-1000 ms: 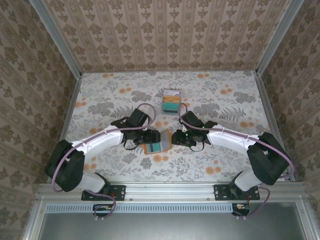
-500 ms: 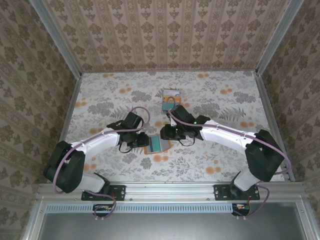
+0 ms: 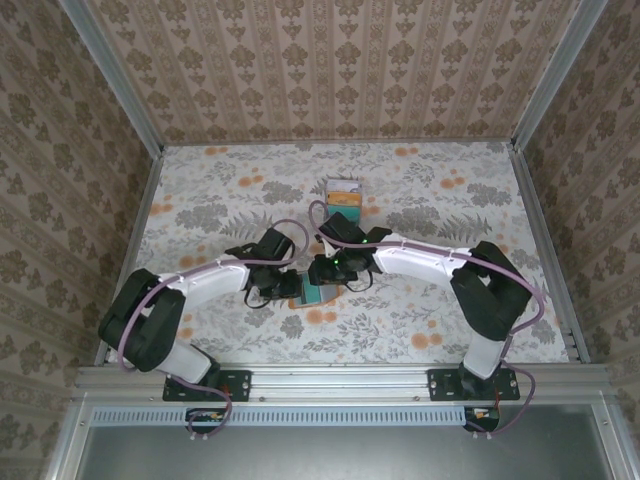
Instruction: Take the credit cards out of the card holder
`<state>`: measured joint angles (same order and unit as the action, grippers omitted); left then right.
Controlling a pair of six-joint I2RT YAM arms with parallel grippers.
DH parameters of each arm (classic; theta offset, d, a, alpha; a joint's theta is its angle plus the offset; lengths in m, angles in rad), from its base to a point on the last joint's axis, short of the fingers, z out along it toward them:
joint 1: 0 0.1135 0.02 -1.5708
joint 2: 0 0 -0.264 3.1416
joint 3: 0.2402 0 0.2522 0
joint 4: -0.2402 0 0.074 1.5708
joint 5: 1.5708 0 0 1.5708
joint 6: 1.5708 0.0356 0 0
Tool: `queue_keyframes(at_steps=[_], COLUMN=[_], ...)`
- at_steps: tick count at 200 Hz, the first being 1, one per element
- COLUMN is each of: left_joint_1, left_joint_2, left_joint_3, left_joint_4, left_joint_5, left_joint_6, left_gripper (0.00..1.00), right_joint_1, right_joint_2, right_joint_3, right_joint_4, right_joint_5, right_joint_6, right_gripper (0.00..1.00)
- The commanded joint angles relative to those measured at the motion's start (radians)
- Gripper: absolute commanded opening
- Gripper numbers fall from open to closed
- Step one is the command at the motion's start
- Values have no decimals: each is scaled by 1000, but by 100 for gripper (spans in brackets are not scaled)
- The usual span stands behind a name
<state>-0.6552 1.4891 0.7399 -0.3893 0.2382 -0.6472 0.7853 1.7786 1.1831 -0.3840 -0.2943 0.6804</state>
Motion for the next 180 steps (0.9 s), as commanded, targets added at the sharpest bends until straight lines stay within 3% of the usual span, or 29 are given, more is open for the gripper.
queue_keyframes(at_steps=[1, 101, 156, 180], left_joint_1=[-4, -17, -21, -21], left_joint_2=[22, 59, 63, 62], left_joint_3=[13, 21, 17, 19], left_joint_4=[-28, -26, -26, -25], left_joint_5=[-25, -28, -26, -27], left_joint_6=[7, 12, 11, 9], left_gripper=[19, 17, 15, 14], right_joint_1=[-17, -42, -47, -49], right_joint_2=[29, 102, 117, 121], right_joint_3=[-25, -80, -88, -93], right_joint_4=[7, 120, 122, 134], right_joint_5=[-50, -152, -146, -155], right_joint_6=[15, 64, 70, 77], right_gripper=[30, 25, 24, 18])
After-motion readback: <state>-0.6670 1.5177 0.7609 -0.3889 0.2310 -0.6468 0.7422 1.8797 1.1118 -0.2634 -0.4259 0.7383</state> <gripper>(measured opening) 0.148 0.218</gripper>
